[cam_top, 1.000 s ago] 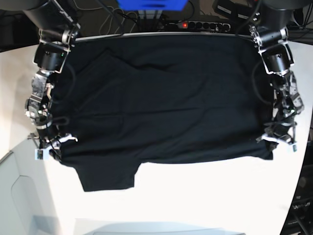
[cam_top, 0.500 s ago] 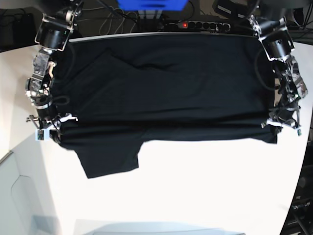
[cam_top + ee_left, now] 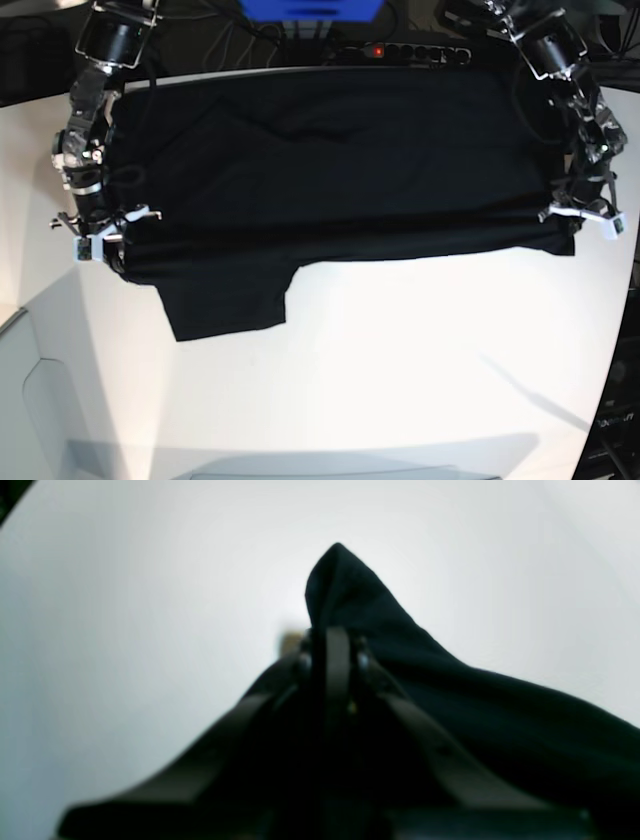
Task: Fold the T-shirt properly
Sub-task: 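Grasp the hem corners and lift them toward the shoulder edge, then regrasp the hem with the right gripper near the sleeve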
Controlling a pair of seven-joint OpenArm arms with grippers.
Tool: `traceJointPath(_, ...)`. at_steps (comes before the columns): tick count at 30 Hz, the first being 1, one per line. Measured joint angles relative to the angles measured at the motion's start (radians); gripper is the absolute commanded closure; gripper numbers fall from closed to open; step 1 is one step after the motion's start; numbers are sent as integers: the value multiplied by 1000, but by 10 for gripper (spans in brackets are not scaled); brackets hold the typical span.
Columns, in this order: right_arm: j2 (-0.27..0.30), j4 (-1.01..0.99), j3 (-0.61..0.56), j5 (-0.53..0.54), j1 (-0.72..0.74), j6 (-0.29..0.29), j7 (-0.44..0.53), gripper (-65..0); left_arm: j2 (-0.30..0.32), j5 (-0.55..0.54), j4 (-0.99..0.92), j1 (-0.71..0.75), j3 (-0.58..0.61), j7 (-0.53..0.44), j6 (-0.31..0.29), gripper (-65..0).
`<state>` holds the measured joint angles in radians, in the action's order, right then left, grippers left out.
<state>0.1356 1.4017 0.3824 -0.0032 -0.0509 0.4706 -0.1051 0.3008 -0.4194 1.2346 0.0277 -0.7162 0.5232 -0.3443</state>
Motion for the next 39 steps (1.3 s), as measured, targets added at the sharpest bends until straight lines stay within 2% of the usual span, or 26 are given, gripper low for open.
traceJointPath(6, 0, -27, 0, 0, -14, 0, 0, 0, -28, 8, -3, 15, 4, 1, 0, -6)
traceJointPath(8, 0, -27, 0, 0, -19, 0, 0, 0, -31, 3, -3, 29, 9, 2, 0, -32)
traceJointPath(10, 0, -27, -3, 0, -19, 0, 0, 0, -29, 3, -4, 42, 9, 1, 0, -108)
traceJointPath(15, 0, -27, -4, 0, -16, 0, 0, 0, -40, -5, 21, 42, 0, 51, 0, -363)
traceJointPath(18, 0, -27, -4, 0, -16, 0, -3, 0, -58, 0, 58, 42, -52, 72, -3, -450)
traceJointPath(23, 0, -27, -4, 0, -16, 0, -5, 0, -64, 4, 115, 44, -132, 71, 3, -458)
traceJointPath(27, 0, -27, -4, 0, -16, 0, -8, 0, -60, 14, 113, 5, -123, 79, 2, -458)
traceJointPath(29, 0, -27, -4, -1, -16, 0, -11, 0, -37, 8, 103, -38, -121, 74, 0, -458)
traceJointPath(33, 0, -27, -4, -1, -16, 0, -10, 0, -10, 10, 2, -111, -123, 63, 3, -457)
traceJointPath(39, 0, -27, -4, -5, -16, 0, -11, 0, -5, 116, -118, -151, -123, 75, 3, -456)
